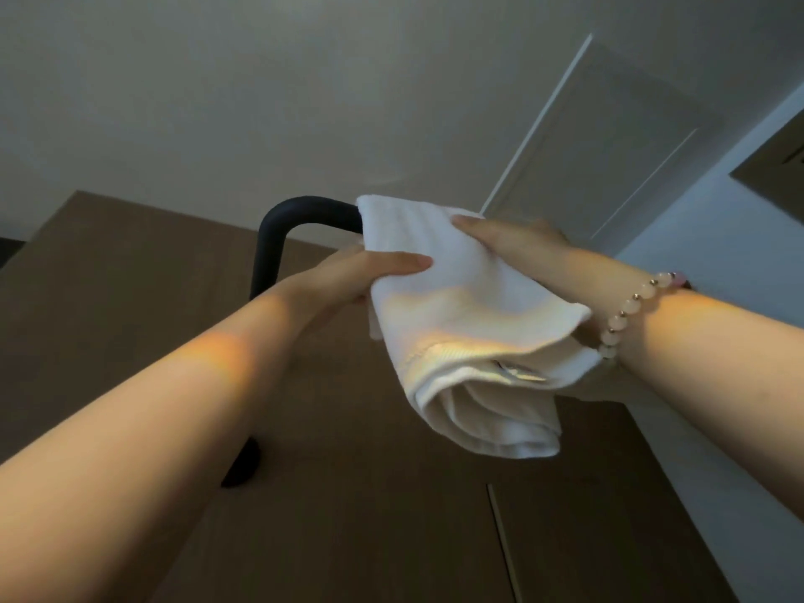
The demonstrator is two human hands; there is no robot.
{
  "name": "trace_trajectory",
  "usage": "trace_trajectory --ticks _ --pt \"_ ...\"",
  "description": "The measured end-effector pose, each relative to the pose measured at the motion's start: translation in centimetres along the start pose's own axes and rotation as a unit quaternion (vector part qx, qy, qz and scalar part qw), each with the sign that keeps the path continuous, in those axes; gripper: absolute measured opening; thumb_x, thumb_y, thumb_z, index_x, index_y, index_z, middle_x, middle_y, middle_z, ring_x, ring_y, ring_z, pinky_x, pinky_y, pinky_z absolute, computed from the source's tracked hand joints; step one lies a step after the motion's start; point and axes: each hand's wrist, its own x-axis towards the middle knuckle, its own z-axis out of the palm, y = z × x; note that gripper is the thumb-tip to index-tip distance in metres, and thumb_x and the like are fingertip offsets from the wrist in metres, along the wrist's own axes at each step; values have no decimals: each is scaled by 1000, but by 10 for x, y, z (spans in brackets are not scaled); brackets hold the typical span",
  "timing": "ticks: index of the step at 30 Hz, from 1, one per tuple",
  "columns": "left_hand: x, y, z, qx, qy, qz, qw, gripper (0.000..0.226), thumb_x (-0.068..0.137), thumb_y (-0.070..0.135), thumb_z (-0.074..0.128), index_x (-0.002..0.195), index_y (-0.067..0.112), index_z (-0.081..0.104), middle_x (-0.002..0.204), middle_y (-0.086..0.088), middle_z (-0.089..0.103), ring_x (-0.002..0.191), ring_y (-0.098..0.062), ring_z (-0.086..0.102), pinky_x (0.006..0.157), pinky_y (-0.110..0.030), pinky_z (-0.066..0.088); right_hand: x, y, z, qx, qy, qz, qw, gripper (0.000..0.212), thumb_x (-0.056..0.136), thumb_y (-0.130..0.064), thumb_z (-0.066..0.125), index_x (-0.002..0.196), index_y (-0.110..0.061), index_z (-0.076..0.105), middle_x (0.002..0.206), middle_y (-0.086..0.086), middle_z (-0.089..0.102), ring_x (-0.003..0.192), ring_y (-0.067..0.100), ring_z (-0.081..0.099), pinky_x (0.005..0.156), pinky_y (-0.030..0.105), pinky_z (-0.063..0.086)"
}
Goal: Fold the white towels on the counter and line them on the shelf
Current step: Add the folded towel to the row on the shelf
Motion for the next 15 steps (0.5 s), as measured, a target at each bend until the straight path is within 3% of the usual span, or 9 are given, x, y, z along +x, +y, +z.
trace_trajectory --ticks 2,4,6,8,11,13,15 --pt "-4 2 4 -9 9 -14 1000 76 55 49 78 123 21 57 114 2 68 105 -14 64 99 -39 46 -4 0 2 68 -133 48 988 73 56 -50 81 117 -14 64 103 3 71 89 22 70 83 33 53" --pt "-10 2 10 -18 20 -23 999 74 52 49 77 117 17 62 113 -4 69 105 -22 65 99 -45 47 -7 -1 3 89 -192 71 975 70 58 -45 79 118 -12 63 102 7 72 88 24 70 84 36 54" --pt "-17 0 16 -34 32 -27 999 71 52 46 75 113 11 64 113 -13 67 108 -33 62 100 -53 44 -12 -1 -1 108 -234 56 965 37 79 -35 67 106 -9 66 97 9 70 86 23 68 82 32 52" --pt "-23 -1 22 -78 39 -40 995 74 54 43 75 117 7 61 116 -17 65 108 -35 62 101 -54 42 -15 -1 -9 148 -244 58 957 29 86 -26 58 103 -4 66 101 15 68 92 28 65 90 34 47" --pt "-31 2 30 -149 51 -61 986 86 52 45 76 122 -2 57 121 -31 56 100 -37 55 98 -52 40 -16 0 -13 173 -228 85 955 59 68 -33 70 116 -1 64 115 20 65 109 32 62 106 41 40" --pt "-32 3 32 -168 72 -59 981 83 51 46 74 118 -1 59 116 -32 57 98 -36 54 96 -52 41 -19 -1 -15 186 -208 97 955 65 63 -35 73 117 -1 62 114 19 65 108 31 62 100 39 45" --pt "-33 4 31 -171 75 -51 981 55 54 45 71 95 7 67 88 -16 66 84 -29 59 79 -38 49 -27 -3 -19 214 -206 122 947 58 72 -33 70 117 0 57 108 16 63 91 29 67 80 32 54"
